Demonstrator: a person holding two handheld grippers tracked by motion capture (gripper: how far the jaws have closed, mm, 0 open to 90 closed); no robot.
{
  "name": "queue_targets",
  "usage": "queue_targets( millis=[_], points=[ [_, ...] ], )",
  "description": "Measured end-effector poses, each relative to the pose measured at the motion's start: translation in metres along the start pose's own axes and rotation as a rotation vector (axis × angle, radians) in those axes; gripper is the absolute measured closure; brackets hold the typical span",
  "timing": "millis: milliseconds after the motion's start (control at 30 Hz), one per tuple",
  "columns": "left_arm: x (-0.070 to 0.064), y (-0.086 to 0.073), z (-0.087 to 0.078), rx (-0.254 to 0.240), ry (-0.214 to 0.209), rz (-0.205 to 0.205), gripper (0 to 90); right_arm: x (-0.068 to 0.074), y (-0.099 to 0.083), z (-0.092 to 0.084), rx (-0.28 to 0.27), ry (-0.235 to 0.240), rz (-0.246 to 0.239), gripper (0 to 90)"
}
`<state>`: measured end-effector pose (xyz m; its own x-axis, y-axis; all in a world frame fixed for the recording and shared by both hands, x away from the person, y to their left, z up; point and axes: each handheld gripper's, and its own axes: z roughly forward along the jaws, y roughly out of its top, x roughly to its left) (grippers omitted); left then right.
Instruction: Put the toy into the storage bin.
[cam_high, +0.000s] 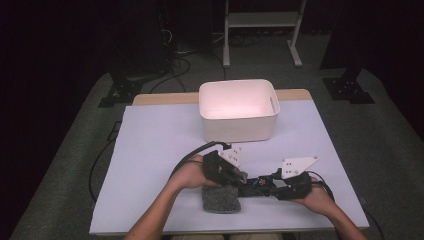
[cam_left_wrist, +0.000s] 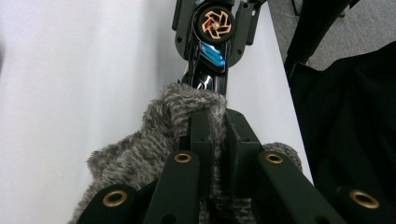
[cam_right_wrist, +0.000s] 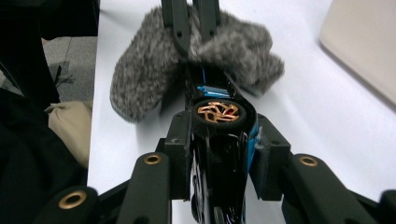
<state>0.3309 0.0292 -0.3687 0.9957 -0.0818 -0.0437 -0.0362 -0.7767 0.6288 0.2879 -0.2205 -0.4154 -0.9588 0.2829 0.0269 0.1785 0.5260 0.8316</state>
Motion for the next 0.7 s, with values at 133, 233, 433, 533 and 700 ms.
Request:
queue_targets(
  millis=[133, 233, 433, 533, 700],
  points=[
    [-0.001, 0.001, 0.005, 0.002, -0.027, 0.001, 83.1, -0.002, -0.012, -0.002, 0.027, -0.006, 0.017, 63.1],
    [-0.001, 0.003, 0.009, 0.003, -0.043, 0.004, 83.0, -0.002, -0.021, -0.003, 0.044, -0.007, 0.031, 63.1],
    [-0.001, 0.007, 0.014, 0.013, -0.050, 0.008, 82.9, -0.003, -0.031, -0.001, 0.066, -0.016, 0.051, 61.7],
    [0.000, 0.007, 0.014, 0.013, -0.049, 0.005, 82.9, -0.003, -0.025, 0.003, 0.091, -0.013, 0.041, 49.7],
    [-0.001, 0.006, 0.011, 0.011, -0.042, 0.009, 82.8, -0.003, -0.008, 0.023, 0.164, 0.010, -0.019, 47.8]
  ],
)
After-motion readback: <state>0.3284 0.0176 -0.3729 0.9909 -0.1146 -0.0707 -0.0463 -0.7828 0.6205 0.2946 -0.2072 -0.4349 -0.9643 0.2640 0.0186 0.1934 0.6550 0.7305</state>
